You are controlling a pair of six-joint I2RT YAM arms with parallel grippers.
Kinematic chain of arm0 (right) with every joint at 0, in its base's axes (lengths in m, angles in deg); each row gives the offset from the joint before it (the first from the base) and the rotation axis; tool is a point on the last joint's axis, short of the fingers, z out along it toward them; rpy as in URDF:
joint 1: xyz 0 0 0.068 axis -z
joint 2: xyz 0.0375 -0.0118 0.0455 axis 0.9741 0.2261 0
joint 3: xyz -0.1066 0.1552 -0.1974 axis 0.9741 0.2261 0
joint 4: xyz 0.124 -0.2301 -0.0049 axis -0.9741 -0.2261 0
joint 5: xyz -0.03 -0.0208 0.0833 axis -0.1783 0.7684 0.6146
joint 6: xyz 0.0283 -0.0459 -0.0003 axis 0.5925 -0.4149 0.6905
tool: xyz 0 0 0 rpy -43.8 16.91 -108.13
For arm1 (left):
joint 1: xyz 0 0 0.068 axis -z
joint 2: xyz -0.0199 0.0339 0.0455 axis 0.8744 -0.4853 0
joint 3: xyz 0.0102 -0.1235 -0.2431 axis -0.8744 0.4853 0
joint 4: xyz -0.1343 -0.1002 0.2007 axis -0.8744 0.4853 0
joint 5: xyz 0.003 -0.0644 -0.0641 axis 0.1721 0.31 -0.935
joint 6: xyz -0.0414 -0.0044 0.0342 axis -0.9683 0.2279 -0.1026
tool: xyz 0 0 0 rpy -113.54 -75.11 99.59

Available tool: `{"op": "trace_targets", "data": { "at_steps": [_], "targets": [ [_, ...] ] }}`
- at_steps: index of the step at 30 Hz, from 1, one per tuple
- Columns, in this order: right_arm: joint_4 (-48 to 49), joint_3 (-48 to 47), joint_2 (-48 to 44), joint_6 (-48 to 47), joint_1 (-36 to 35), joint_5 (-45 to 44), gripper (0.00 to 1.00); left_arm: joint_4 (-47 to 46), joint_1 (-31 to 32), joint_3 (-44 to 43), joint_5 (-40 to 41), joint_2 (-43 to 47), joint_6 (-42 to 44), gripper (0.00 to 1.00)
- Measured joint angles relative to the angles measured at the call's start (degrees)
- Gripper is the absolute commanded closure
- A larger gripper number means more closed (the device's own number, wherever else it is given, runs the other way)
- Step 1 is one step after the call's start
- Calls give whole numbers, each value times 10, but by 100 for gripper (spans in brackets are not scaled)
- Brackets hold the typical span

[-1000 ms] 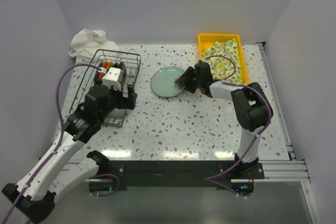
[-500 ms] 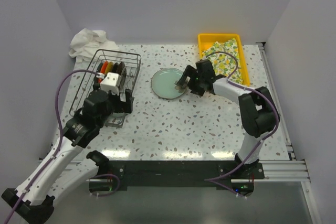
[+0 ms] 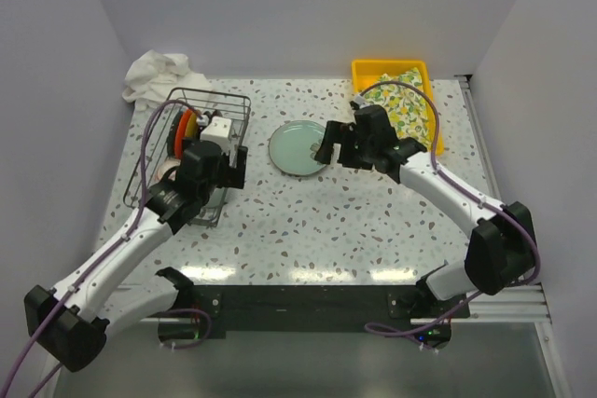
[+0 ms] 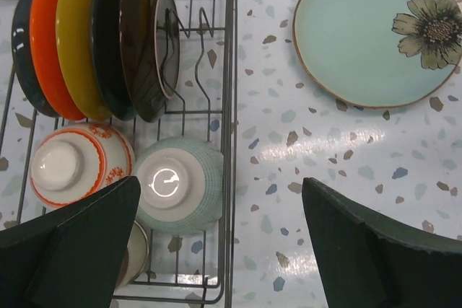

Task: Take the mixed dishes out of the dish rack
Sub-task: Place the plate at the center of the board, then pick up the plate from the dish rack.

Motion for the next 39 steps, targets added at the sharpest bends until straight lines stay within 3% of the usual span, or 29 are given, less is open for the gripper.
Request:
{"op": "trace_targets", "data": {
  "at_steps": [6,15,23,34,39],
  "targets": [
    [-17,43,-45,-46,-17,-5,2,-28,-14,-70,37,-105,20,5],
    [-20,114,-154,-101,-28,-19,2,-46,-82,-133,65,-223,58,27],
    [-18,140,-180,-116,-28,-30,3,-61,-135,-188,54,-300,87,42],
    [-18,148,-191,-127,-28,-38,3,-66,-154,-230,6,-382,106,49],
    [-19,148,-195,-133,-28,-47,3,-63,-155,-238,-2,-397,110,56]
  ]
}}
